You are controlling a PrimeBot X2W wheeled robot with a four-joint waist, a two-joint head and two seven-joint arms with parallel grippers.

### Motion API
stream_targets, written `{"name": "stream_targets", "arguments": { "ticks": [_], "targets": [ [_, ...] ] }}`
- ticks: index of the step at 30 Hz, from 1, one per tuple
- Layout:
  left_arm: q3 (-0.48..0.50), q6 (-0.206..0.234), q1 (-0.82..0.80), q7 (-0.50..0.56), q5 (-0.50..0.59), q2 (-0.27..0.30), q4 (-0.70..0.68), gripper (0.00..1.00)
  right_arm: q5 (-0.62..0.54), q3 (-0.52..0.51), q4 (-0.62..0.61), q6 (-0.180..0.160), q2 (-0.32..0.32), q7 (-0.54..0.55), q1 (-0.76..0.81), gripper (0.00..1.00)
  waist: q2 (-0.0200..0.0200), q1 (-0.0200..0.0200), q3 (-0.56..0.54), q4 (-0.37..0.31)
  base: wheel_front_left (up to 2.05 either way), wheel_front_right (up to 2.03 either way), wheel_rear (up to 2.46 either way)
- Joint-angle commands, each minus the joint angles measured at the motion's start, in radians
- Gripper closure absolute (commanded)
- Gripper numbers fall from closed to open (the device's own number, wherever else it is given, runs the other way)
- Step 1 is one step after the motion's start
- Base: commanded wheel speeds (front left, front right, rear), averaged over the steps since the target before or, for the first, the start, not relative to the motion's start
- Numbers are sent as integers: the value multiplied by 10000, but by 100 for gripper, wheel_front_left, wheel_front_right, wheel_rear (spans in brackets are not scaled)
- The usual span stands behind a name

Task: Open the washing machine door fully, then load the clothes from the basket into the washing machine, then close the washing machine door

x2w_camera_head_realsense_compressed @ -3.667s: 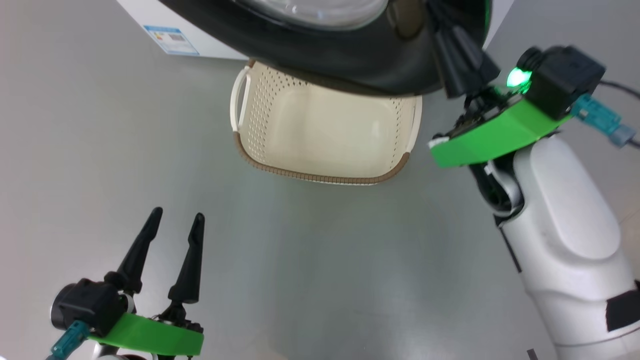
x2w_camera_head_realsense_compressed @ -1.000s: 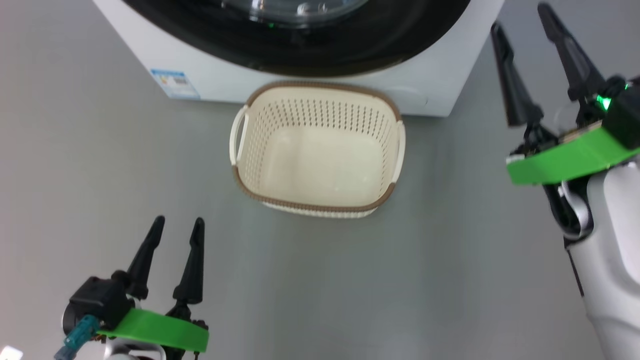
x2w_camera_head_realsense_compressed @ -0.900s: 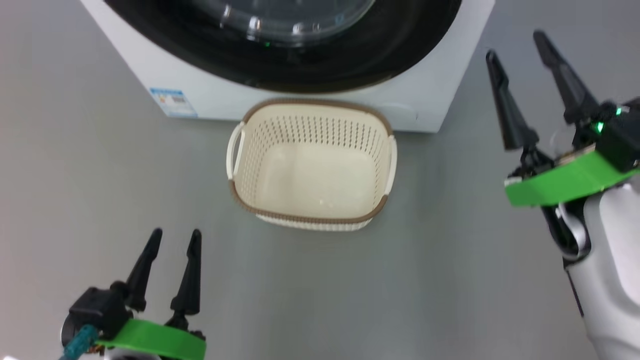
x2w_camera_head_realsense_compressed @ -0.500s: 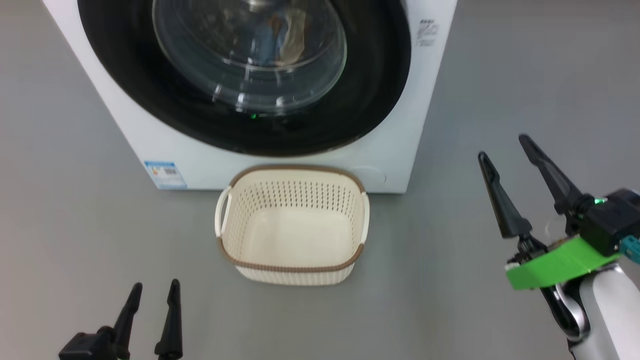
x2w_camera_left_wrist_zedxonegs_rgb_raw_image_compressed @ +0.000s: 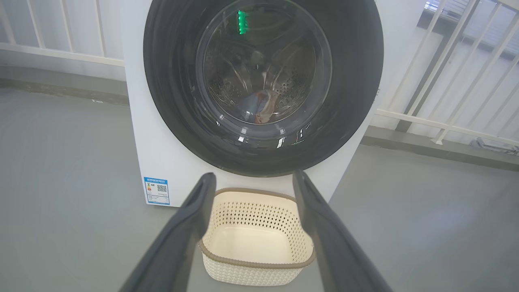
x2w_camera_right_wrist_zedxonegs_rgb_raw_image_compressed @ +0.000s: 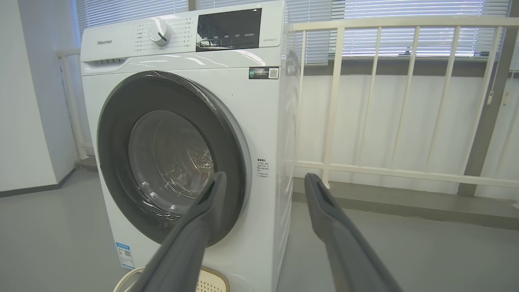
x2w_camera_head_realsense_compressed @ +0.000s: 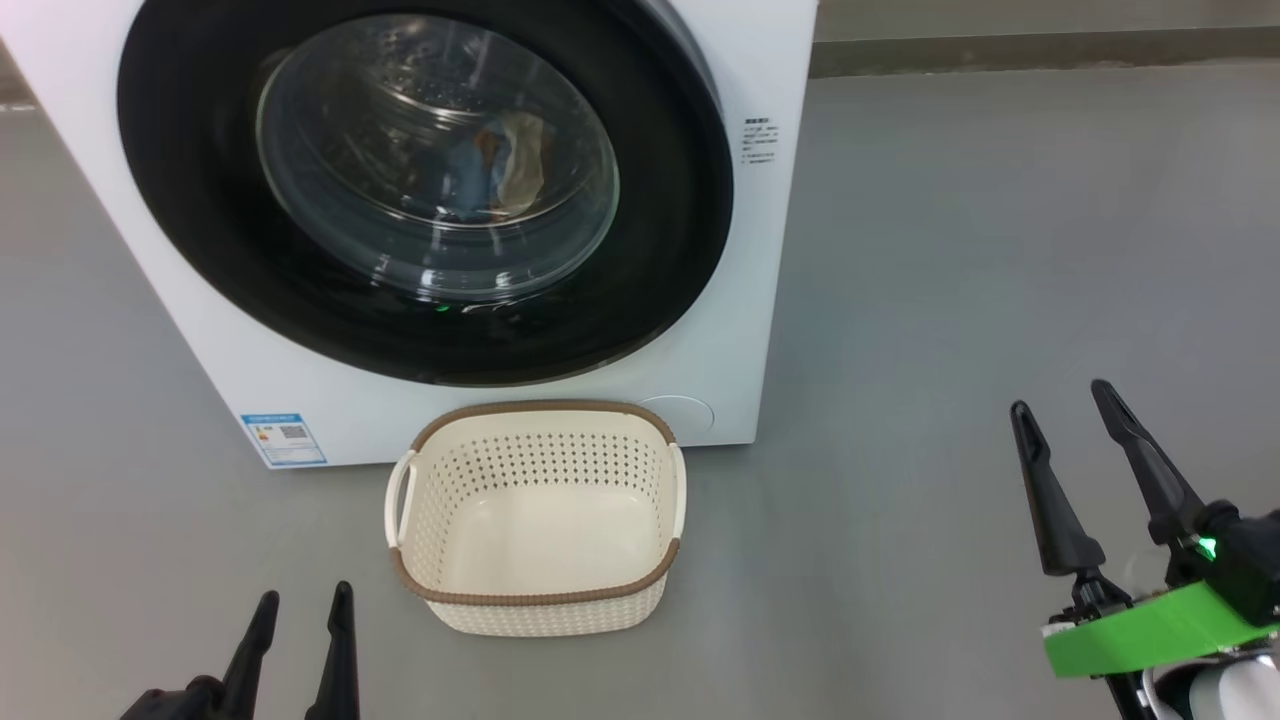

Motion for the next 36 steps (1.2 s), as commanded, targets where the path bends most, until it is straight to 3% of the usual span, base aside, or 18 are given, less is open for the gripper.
{"name": "stream_targets", "arguments": {
  "ticks": [1, 18, 36],
  "targets": [
    [390, -15, -183, -65, 29, 180, -260, 0, -198, 31, -337, 4, 10, -34, 93, 0, 0, 0, -34, -149, 0, 0, 0],
    [607, -15, 147, -65, 271, 85, -669, 0, -971, -1374, -264, 4, 1083, -34, 1968, 0, 0, 0, -17, -269, 0, 0, 0],
    [651, -15, 257, -65, 310, 216, -743, 0, -1033, -1462, -142, 4, 1349, -34, 2165, 0, 0, 0, -68, -184, 0, 0, 0]
  ]
}}
